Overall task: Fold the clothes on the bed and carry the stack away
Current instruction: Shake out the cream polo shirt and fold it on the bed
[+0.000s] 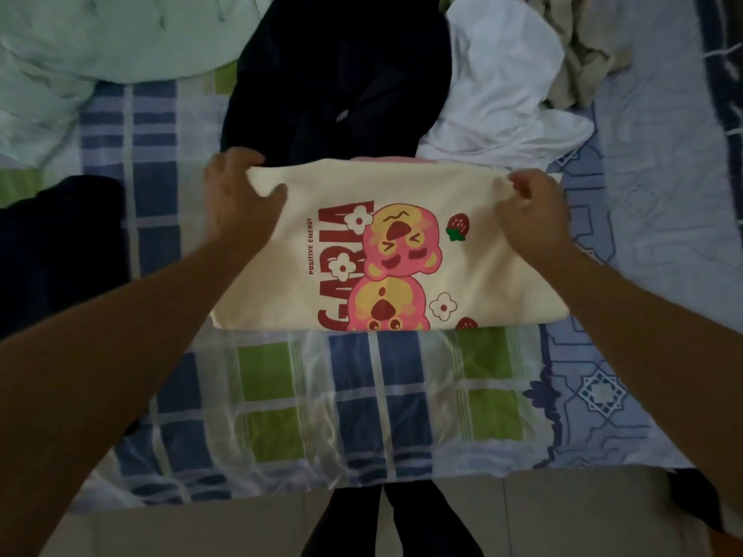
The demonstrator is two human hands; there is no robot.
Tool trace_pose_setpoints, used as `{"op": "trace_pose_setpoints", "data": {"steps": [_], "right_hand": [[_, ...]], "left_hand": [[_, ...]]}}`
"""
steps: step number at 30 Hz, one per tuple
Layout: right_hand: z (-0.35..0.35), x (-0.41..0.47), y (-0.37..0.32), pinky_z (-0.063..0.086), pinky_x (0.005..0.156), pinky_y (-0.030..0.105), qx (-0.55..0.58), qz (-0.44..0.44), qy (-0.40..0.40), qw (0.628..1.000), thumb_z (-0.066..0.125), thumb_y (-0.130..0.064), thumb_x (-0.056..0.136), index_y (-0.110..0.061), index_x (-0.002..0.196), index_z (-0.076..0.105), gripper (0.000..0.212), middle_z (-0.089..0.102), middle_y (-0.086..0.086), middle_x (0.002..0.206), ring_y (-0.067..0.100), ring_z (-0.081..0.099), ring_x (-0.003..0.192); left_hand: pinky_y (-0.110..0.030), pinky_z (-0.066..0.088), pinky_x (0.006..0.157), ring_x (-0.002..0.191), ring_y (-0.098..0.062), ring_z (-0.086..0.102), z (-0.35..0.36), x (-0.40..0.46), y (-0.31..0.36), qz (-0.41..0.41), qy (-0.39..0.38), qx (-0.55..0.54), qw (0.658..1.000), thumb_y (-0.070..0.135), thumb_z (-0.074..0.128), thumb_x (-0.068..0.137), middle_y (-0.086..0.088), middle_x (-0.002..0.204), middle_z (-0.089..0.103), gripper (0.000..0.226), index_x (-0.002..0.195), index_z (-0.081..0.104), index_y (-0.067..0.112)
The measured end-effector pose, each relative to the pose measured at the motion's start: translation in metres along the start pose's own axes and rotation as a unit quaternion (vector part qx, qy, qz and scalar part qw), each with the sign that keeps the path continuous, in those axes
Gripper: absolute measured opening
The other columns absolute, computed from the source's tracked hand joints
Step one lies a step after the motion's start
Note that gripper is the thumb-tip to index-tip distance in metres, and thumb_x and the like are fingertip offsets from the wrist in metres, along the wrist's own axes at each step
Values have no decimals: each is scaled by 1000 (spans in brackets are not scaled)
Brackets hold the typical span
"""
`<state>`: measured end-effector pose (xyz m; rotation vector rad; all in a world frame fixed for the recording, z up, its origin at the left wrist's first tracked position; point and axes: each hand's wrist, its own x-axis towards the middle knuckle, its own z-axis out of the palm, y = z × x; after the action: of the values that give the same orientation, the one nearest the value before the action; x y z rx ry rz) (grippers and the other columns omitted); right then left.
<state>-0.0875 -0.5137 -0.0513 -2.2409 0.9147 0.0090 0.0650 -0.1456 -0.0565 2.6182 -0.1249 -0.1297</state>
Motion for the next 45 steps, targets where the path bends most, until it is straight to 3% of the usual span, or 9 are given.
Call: {"op": "trace_pose_setpoints", "data": {"steps": [4,7,13,19,29,33,38,41,45], "right_hand": [[18,23,-44,35,115,45,-104,-173,-103,974,66,-9,80,-13,149,45,72,44,19,148,37,38,139],[31,42,-65,34,112,47,-226,-183,-189,938,70,-16,82,-19,147,47,69,58,15,138,38,50,130],[17,40,-58,46,79,37,-264,-240,-188,915,76,-18,74,-14,104,74,30,70,11,98,33,63,96],[-7,57,-47,39,64,25,-124,-160,-219,955,81,-25,83,-18,87,70,14,63,-3,79,17,57,73],[-8,37,33,33,107,42,-183,-73,25,980,67,-30,82,-6,137,50,62,53,21,135,38,47,127],[-21,-2,80,43,103,43,-63,99,56,991,76,-56,79,-11,148,39,90,49,6,140,32,50,131],[-14,-16,97,49,61,25,67,211,-42,974,78,-67,73,-21,89,69,50,70,-4,90,15,67,77],[-11,-13,102,60,74,35,174,256,-119,943,90,-45,72,-14,111,72,53,76,2,102,23,74,86],[-15,-13,109,63,80,44,260,242,-182,917,86,-26,81,-11,117,72,42,78,6,109,23,77,94]], "left_hand": [[-36,40,105,127,-26,52,14,30,46,167,-153,24,974,39,83,77,-7,142,54,81,147,44,27],[-36,51,85,104,-24,64,22,47,62,194,-275,103,936,39,84,74,-5,126,65,80,143,44,30],[-27,43,64,79,-16,63,17,32,50,266,-252,128,922,44,79,79,13,84,59,37,108,61,30],[-18,43,57,71,0,61,7,45,40,155,-271,4,950,62,76,72,16,80,64,36,92,66,35],[-40,47,72,71,-23,56,21,61,-29,87,-143,214,962,102,48,60,4,77,54,76,93,52,33],[-54,55,89,91,-33,63,6,70,-55,11,-57,207,977,84,49,77,-9,95,65,64,101,64,26],[-54,44,103,129,-41,46,3,51,-50,-98,91,161,978,41,69,89,-17,138,51,47,127,53,20],[-36,40,103,129,-31,46,23,-6,-7,26,64,60,996,35,59,94,-11,141,49,42,133,48,20],[-40,42,114,141,-27,43,74,-107,60,170,-121,-45,977,31,53,100,-8,157,40,49,147,44,22]]}}
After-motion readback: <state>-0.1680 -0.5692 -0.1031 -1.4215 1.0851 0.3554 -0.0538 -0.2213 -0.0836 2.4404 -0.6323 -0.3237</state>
